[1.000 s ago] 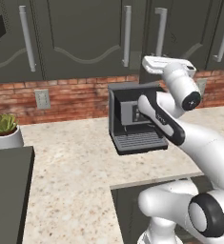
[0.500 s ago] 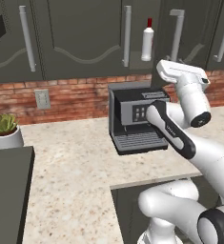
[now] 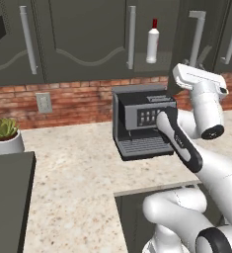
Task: Open the cabinet directly in front. Then move the liquor and the mug to the dining counter with the jar on it.
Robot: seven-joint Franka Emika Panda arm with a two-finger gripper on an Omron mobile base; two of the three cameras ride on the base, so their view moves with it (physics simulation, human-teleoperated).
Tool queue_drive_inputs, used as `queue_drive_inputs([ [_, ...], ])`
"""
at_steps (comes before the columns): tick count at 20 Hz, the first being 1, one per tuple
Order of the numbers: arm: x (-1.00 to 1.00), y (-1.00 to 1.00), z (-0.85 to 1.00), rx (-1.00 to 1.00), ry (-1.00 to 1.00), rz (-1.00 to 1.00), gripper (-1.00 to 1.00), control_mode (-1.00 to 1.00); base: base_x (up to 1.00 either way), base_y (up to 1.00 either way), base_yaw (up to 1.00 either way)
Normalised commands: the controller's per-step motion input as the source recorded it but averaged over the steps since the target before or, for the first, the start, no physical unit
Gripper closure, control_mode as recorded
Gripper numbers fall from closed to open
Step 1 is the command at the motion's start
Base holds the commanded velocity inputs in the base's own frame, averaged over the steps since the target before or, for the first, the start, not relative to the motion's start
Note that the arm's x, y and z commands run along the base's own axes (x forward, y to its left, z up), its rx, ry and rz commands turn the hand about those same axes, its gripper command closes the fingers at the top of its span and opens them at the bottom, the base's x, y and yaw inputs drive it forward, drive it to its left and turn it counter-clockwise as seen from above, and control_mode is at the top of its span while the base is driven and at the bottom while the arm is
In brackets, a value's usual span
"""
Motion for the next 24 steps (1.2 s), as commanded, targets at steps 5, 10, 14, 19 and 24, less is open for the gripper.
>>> queue_drive_inputs([
  [5,-0.13,-0.09,0.19,0.01,0.00,0.00,-1.00,-1.00,0.00,0.00,0.00],
  [10,-0.74,-0.52,0.73,0.05,0.00,-0.02,-1.00,-1.00,0.00,0.00,0.00],
  [14,-0.95,-0.57,0.53,0.01,0.03,-0.01,-1.00,-1.00,0.00,0.00,0.00],
  [19,-1.00,-0.34,0.72,0.00,0.10,0.00,-1.00,-1.00,0.00,0.00,0.00],
  [24,-0.99,-0.28,0.60,0.00,0.11,0.01,-1.00,-1.00,0.00,0.00,0.00],
])
